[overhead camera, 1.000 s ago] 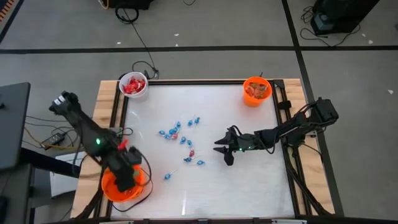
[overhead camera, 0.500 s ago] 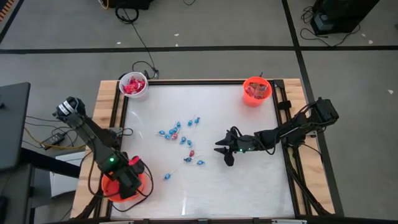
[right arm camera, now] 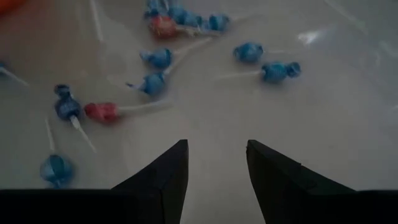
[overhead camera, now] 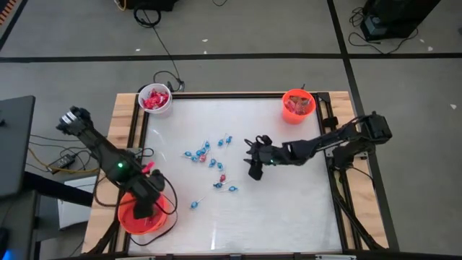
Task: Sort candy by brand, put in halloween buckets
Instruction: Put the blue lollipop into the bottom orange bucket
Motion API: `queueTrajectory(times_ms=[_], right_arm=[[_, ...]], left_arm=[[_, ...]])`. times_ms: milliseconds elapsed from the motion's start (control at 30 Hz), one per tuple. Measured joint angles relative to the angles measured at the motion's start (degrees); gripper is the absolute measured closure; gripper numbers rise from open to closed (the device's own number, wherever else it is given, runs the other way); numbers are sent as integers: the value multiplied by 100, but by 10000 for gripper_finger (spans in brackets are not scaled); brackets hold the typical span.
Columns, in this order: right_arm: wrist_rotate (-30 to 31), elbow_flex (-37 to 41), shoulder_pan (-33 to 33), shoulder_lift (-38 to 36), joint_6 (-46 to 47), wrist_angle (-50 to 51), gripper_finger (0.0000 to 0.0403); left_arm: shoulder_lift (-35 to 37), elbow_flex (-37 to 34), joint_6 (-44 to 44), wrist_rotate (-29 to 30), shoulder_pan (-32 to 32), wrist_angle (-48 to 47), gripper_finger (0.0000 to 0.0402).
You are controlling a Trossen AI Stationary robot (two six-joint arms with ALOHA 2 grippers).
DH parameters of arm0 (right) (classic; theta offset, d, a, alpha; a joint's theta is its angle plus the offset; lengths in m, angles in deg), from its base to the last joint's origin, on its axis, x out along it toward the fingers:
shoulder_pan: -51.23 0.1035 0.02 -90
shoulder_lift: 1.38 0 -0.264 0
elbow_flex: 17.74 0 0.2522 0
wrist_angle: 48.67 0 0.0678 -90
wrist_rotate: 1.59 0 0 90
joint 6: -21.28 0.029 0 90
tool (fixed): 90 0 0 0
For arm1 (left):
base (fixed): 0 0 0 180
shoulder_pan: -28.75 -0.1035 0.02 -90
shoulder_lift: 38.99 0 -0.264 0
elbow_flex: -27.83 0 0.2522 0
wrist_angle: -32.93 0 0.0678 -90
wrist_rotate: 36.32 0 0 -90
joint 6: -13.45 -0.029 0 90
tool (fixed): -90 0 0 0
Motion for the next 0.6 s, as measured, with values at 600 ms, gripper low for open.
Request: queueTrajectory(times_ms=[600], right_arm=[[-1295, -1169, -1372, 649, -664, 1216, 228]], left_arm=[[628, 0, -3920, 3305, -1022, 2702, 255]])
